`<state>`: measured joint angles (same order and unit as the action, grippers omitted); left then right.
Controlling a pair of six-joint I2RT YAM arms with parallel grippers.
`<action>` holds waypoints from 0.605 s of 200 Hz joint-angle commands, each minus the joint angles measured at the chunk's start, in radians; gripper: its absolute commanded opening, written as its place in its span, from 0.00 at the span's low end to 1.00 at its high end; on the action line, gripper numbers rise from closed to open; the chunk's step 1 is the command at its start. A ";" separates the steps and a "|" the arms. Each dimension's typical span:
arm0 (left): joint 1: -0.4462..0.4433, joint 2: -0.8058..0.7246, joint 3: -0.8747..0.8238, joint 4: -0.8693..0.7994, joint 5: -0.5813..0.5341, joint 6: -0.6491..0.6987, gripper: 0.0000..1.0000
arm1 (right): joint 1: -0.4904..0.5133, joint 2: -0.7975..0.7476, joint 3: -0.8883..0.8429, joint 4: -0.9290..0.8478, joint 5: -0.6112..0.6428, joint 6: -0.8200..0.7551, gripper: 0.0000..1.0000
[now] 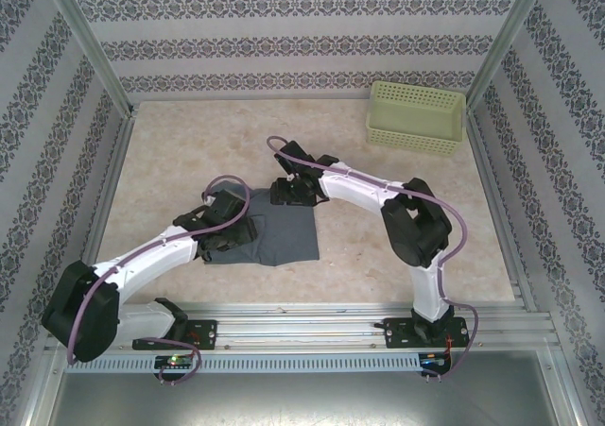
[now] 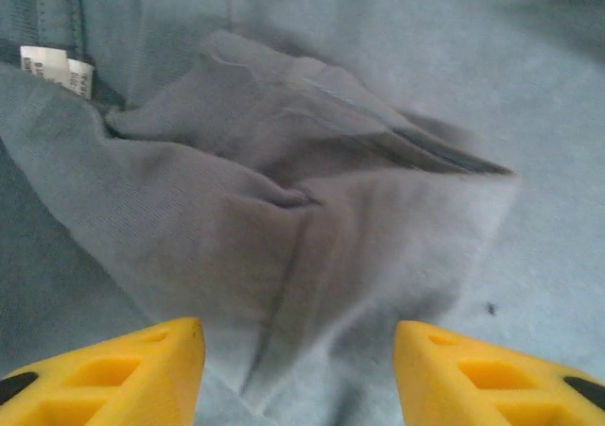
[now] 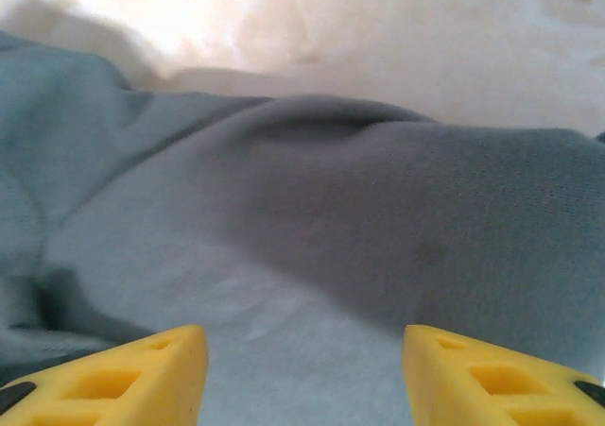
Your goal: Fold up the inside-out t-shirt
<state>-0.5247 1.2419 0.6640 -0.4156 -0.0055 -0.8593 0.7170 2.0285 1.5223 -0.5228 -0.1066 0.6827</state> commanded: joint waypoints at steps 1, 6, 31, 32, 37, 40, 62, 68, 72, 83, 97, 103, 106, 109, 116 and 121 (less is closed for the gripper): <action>0.058 0.026 -0.074 0.114 0.013 -0.039 0.54 | -0.031 0.036 -0.025 -0.027 0.003 0.042 0.56; 0.071 0.037 -0.083 0.130 0.024 -0.030 0.54 | -0.039 0.038 -0.042 -0.027 0.006 0.052 0.55; 0.122 0.121 -0.089 0.203 0.088 0.034 0.53 | -0.070 -0.007 -0.172 0.023 0.008 0.106 0.55; 0.124 0.124 -0.086 0.204 0.090 0.037 0.53 | -0.070 -0.010 -0.179 0.027 0.008 0.109 0.55; 0.132 0.150 -0.073 0.209 0.107 0.051 0.53 | -0.072 -0.026 -0.209 0.037 0.011 0.118 0.54; 0.135 0.168 -0.062 0.212 0.118 0.060 0.53 | -0.073 -0.036 -0.228 0.044 0.014 0.123 0.54; 0.140 0.288 0.046 0.222 0.172 0.128 0.51 | -0.070 -0.130 -0.385 0.106 0.028 0.187 0.54; 0.140 0.317 0.082 0.225 0.191 0.140 0.51 | -0.069 -0.160 -0.434 0.128 0.030 0.211 0.53; 0.140 0.334 0.103 0.230 0.205 0.148 0.51 | -0.068 -0.180 -0.467 0.142 0.033 0.227 0.53; 0.140 0.378 0.169 0.219 0.227 0.163 0.51 | -0.060 -0.241 -0.553 0.171 0.045 0.268 0.53; 0.137 0.415 0.247 0.177 0.232 0.176 0.51 | -0.040 -0.323 -0.657 0.204 0.066 0.325 0.53; 0.133 0.421 0.280 0.149 0.221 0.184 0.52 | -0.028 -0.360 -0.692 0.209 0.078 0.342 0.53; 0.130 0.422 0.293 0.135 0.214 0.190 0.52 | -0.022 -0.379 -0.706 0.208 0.085 0.347 0.53; 0.124 0.421 0.307 0.122 0.204 0.195 0.53 | -0.014 -0.398 -0.715 0.205 0.095 0.353 0.53; 0.109 0.415 0.333 0.092 0.181 0.216 0.55 | 0.005 -0.438 -0.735 0.189 0.118 0.361 0.53; 0.096 0.407 0.349 0.074 0.165 0.235 0.58 | 0.017 -0.461 -0.740 0.174 0.133 0.362 0.54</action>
<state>-0.3965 1.6642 0.9234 -0.2523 0.1814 -0.7124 0.6796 1.6474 0.8669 -0.2768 -0.0521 0.9527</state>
